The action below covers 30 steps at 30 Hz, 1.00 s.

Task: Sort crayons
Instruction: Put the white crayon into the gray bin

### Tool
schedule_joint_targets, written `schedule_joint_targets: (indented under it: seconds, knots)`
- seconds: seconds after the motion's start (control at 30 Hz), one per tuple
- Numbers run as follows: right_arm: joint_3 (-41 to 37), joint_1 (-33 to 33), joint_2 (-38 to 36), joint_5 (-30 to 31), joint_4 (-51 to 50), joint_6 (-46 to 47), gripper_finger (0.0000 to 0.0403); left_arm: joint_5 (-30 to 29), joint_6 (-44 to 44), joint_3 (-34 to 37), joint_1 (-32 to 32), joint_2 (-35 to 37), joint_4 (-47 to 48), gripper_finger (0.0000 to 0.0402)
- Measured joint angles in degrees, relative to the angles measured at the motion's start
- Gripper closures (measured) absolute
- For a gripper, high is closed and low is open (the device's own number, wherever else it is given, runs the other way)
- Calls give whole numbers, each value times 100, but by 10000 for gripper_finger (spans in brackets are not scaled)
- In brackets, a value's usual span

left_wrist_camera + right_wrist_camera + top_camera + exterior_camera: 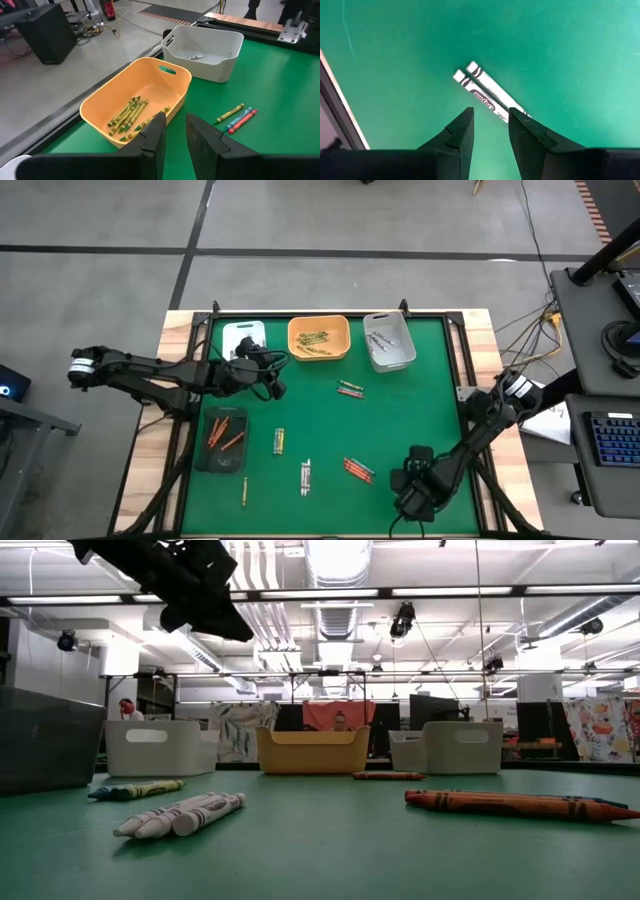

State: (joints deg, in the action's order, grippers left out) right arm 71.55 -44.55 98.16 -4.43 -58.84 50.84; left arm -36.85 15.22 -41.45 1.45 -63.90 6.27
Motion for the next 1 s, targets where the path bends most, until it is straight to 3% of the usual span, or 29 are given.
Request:
schedule_joint_targets:
  seconds: [0.67,1.0]
  knots:
    - [-227,-60,195,590,118,-669,294,-6,-113,0,0,0,-30,345]
    - [-258,-73,434,590,269,-887,294,-6,-133,0,0,2,-27,345]
